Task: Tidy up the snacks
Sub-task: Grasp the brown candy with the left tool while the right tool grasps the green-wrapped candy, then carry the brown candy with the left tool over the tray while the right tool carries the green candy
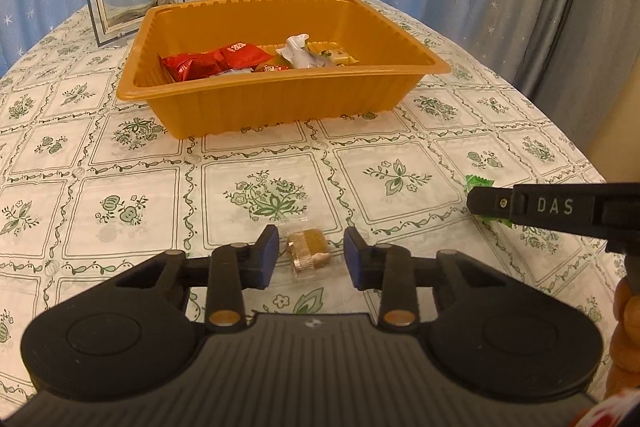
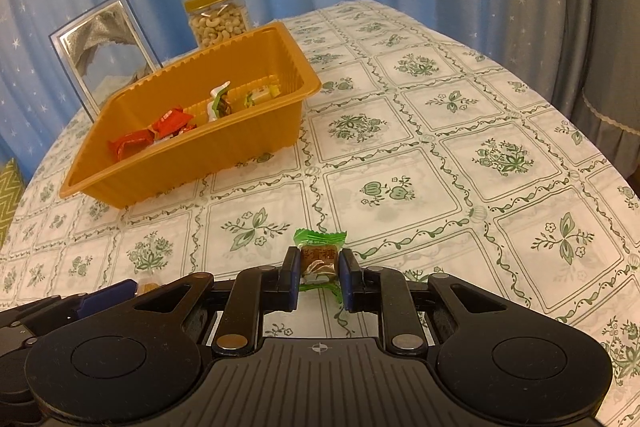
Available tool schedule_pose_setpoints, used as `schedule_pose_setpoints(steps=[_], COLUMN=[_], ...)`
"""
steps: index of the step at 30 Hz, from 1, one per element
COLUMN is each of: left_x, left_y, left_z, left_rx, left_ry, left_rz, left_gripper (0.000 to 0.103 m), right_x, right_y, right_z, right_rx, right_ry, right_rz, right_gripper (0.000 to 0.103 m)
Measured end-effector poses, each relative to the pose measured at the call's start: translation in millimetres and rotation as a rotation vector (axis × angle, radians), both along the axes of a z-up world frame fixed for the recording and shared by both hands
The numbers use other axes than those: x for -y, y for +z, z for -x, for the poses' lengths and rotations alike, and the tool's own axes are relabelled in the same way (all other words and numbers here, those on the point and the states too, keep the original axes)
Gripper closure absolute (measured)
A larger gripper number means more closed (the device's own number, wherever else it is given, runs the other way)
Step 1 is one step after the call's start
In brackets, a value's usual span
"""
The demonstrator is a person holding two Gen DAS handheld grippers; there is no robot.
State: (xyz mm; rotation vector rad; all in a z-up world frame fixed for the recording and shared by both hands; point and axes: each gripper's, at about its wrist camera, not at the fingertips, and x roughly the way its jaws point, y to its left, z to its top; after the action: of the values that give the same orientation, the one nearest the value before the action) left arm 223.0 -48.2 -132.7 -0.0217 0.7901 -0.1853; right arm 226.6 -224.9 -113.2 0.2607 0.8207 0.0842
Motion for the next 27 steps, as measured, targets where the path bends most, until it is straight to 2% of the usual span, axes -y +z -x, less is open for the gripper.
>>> schedule_pose_setpoints(steps=[4, 11, 27], left_x=[1.4, -1.6, -19.2], left_y=[-0.2, 3.1, 24.5], left_z=[0.1, 3.6, 15.9], left_rx=[0.001, -0.015, 0.023], left_ry=[-0.005, -0.019, 0.008], left_rz=[-0.037, -0.042, 0.008], left_gripper=[0.083, 0.085, 0.085], right_x=[-1.6, -7.1, -27.7], right_y=[0.5, 2.7, 14.3], right_z=[0.4, 1.9, 12.4], right_rx=[0.002, 0.01, 0.053], right_ry=[0.005, 0.027, 0.112], right_rz=[0.003, 0.005, 0.015], right_gripper=[0.083, 0.083, 0.083])
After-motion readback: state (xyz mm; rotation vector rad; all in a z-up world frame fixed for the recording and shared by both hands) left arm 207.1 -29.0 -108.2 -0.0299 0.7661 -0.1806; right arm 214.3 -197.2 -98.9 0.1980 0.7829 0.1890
